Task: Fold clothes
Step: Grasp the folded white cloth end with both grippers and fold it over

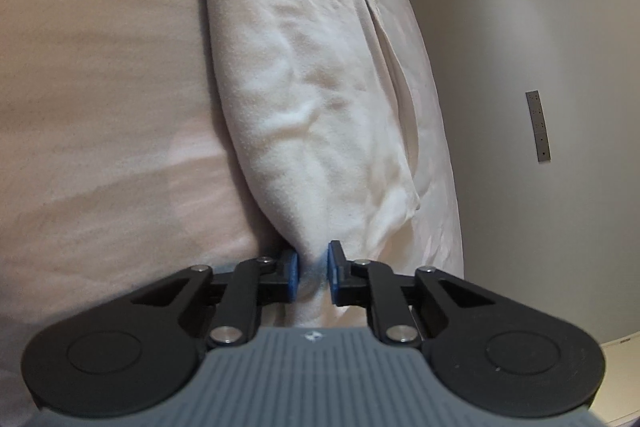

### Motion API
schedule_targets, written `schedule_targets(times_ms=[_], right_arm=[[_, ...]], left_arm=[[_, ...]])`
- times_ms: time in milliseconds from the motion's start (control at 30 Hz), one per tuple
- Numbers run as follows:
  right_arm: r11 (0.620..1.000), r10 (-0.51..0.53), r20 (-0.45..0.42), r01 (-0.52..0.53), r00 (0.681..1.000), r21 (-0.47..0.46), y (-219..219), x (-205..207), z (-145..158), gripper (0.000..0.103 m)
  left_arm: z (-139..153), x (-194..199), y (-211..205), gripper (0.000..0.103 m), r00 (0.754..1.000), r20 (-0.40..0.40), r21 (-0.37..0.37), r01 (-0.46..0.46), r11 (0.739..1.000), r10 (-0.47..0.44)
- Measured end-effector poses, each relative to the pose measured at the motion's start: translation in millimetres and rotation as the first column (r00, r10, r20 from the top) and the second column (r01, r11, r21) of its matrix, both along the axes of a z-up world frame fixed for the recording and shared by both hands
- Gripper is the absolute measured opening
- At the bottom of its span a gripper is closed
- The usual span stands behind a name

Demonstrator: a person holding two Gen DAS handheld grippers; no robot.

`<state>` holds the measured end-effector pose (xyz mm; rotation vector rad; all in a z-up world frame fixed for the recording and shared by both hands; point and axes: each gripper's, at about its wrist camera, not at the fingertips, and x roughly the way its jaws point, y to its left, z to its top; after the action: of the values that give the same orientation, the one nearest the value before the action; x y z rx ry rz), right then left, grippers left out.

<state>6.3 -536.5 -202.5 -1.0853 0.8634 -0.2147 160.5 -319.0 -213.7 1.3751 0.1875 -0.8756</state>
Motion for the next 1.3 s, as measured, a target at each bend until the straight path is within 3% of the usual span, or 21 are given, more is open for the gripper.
schedule_targets(times_ms=[333, 500, 633, 833, 1100, 1200, 1300], right_arm=[[0.993, -0.035, 0.016, 0.033, 0.999, 0.115, -14.6, 4.3, 85.8, 0.007], [0.989, -0.023, -0.015, 0.025, 1.0, 0.144, -4.4, -19.2, 120.5, 0.007], [0.979, -0.01, -0.084, 0.027, 0.996, 0.202, 11.5, -52.1, 135.7, 0.007], [0.943, 0.014, -0.172, 0.044, 0.985, 0.33, 45.7, -110.8, 145.1, 0.008], [0.915, 0.017, -0.242, 0.082, 0.97, 0.396, 74.7, -133.0, 119.9, 0.008], [0.904, 0.006, -0.25, 0.102, 0.968, 0.415, 77.4, -136.4, 113.4, 0.008], [0.89, -0.001, -0.249, 0.114, 0.969, 0.441, 77.4, -139.7, 114.2, 0.01]], left_arm=[[74.5, 7.5, 7.5, 0.003, 0.999, -0.045, -0.019, 0.026, 0.999, -0.027], [107.1, -9.7, 22.0, 0.003, 0.996, -0.077, -0.01, 0.047, 0.999, -0.048], [121.4, -39.0, 45.8, 0.003, 0.987, -0.149, 0.035, 0.074, 0.997, -0.068], [124.2, -89.5, 84.8, 0.003, 0.952, -0.302, 0.11, 0.095, 0.989, -0.058], [94.3, -129.3, 113.0, 0.003, 0.94, -0.341, 0.207, 0.103, 0.973, -0.027], [91.1, -125.9, 112.7, 0.004, 0.923, -0.384, 0.205, 0.063, 0.977, 0.021], [94.2, -126.3, 115.7, 0.011, 0.913, -0.406, 0.208, 0.053, 0.977, 0.037]])
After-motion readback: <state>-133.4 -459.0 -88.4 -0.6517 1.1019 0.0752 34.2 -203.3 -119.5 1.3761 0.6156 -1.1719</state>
